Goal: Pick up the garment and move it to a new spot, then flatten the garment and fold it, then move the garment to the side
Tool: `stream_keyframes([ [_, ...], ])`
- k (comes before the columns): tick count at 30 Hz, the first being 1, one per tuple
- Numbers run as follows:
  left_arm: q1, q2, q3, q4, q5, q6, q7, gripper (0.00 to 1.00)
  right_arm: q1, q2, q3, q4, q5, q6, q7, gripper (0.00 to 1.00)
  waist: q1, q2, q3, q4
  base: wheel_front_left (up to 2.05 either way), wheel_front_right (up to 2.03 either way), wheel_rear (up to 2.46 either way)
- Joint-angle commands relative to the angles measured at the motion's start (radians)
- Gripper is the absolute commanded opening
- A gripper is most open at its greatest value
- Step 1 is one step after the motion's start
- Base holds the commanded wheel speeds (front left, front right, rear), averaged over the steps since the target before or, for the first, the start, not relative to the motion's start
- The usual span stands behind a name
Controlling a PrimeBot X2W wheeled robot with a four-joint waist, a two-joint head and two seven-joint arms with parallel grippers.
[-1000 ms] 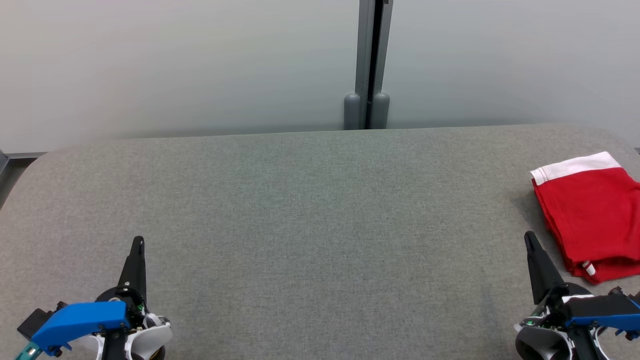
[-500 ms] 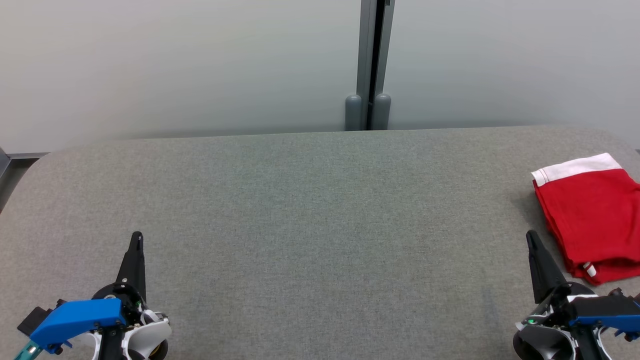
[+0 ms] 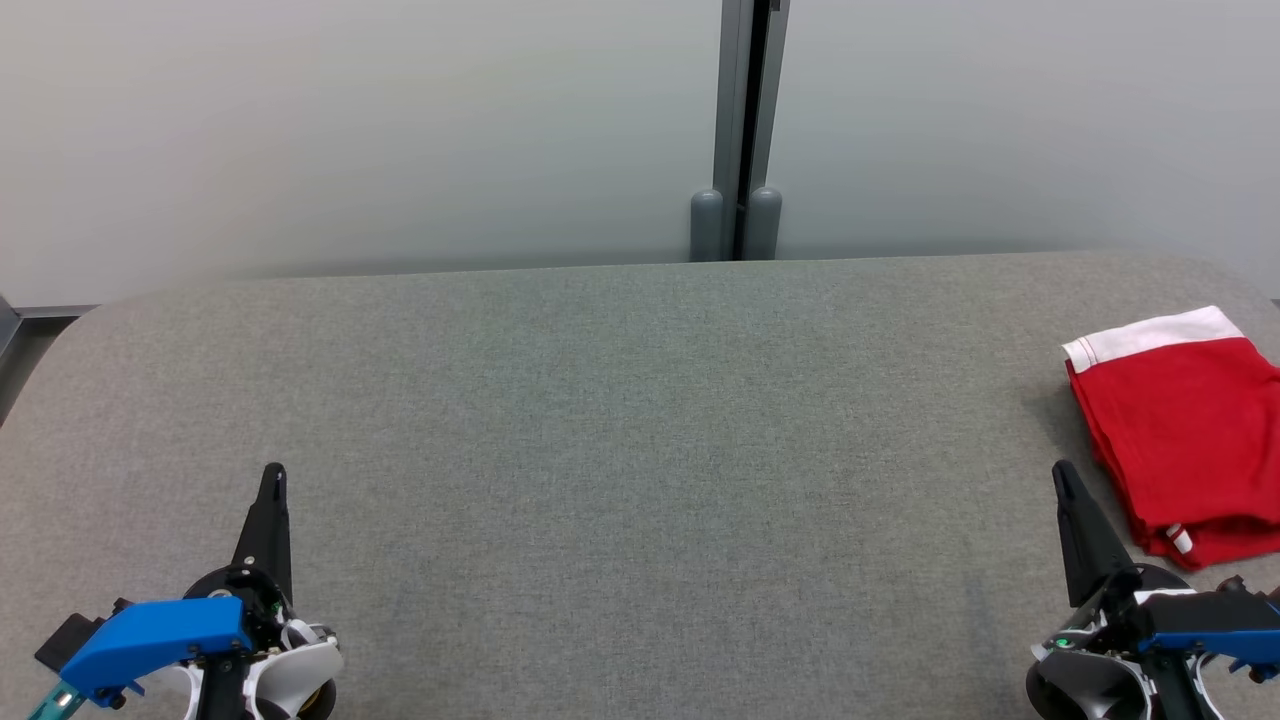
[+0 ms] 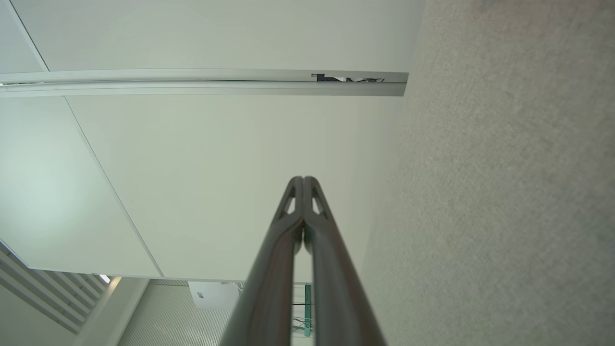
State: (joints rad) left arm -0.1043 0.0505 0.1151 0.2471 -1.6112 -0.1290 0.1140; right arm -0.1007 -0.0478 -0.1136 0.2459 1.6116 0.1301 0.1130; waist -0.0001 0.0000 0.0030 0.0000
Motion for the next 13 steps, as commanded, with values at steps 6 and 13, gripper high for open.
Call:
stream_keyframes([
  [6,-0.010,-0.002,0.002,-0.004,-0.003,-0.005,0.004,0.00,-0.014,-0.004,-0.002,-0.002,0.002,0.001,0.003,0.00,0.0001,0.0000,0.000,0.000,0.00,0.00,0.00],
  [13,-0.009,-0.002,0.002,-0.004,-0.003,-0.005,0.004,0.00,-0.014,-0.004,-0.002,-0.002,0.003,0.001,0.003,0.00,0.0001,0.0000,0.000,0.000,0.00,0.00,0.00],
])
